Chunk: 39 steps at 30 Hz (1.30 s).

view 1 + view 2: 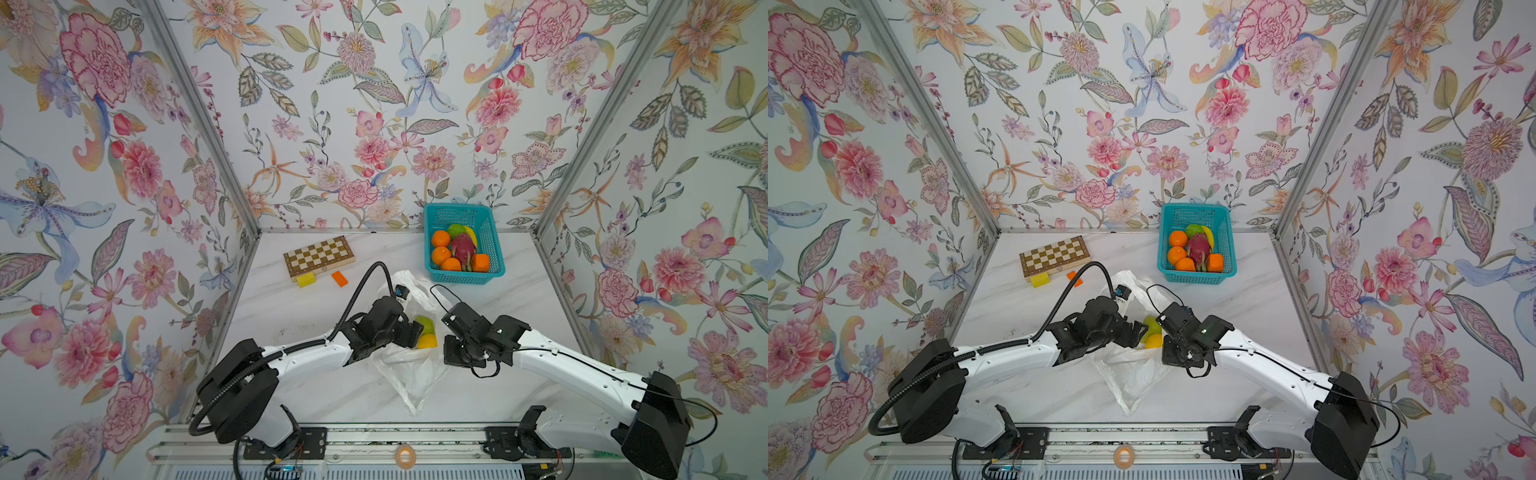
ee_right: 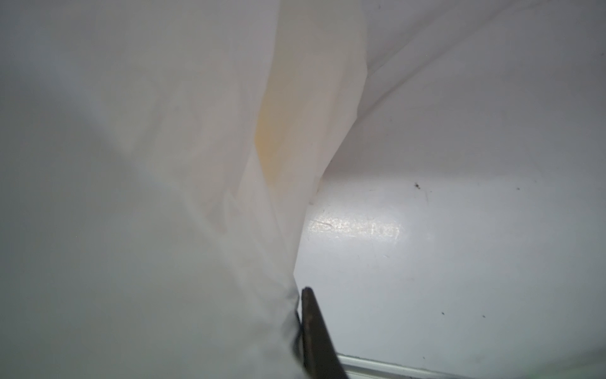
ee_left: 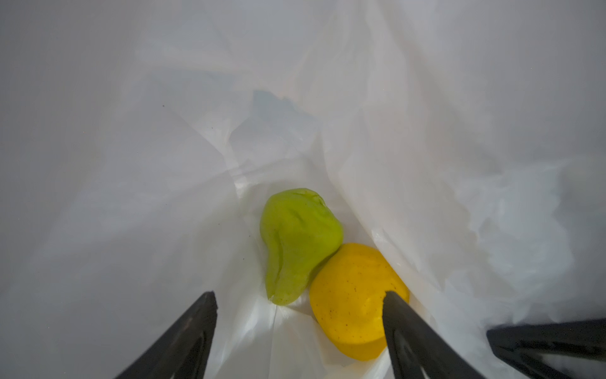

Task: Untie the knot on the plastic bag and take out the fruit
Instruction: 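Reach into the bag with the left gripper toward the green pear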

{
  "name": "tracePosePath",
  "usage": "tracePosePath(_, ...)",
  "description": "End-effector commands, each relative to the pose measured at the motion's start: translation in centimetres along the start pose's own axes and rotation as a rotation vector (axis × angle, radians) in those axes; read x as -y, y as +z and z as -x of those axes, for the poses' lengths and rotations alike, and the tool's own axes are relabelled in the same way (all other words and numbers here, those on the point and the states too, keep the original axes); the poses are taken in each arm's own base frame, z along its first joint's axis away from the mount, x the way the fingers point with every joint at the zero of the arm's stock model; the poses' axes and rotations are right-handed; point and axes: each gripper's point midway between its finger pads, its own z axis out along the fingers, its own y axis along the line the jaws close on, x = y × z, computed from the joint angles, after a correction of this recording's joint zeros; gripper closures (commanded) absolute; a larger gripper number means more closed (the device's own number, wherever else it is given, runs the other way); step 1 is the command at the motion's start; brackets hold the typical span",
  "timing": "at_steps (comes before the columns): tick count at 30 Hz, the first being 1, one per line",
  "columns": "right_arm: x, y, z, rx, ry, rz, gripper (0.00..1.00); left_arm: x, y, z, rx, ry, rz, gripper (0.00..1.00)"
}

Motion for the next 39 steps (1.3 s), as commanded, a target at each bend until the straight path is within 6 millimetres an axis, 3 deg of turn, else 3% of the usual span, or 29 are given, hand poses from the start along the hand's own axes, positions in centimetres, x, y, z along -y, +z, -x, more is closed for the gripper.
tracePosePath(1,-0.7,-1.5,0.9,0.048,-0.020,0.019,0.90,-0.7,1.3,-0.4,-0.052,-0.039,0.049,0.17)
tracePosePath(9,-1.2,-1.4,1.1,0.046,-0.023,0.030,0.89,-0.4,4.1,-0.4,-0.123,0.002,0.055,0.03)
tracePosePath(16,-1.2,-1.6,1.3,0.058,-0.016,0.033,0.89,-0.5,5.7,-1.1,-0.181,-0.009,0.053,0.01)
tracePosePath(22,-1.2,-1.4,1.3,0.056,-0.019,0.033,0.89,-0.4,6.9,-2.0,-0.216,0.010,0.029,0.05)
tracePosePath(28,-1.3,-1.4,1.3,0.058,-0.017,0.038,0.89,-1.4,7.5,-2.8,-0.243,0.005,0.064,0.08)
tracePosePath(39,-1.8,-1.7,2.1,0.080,-0.021,0.049,0.83,-2.1,7.6,-3.0,-0.240,0.024,0.082,0.24)
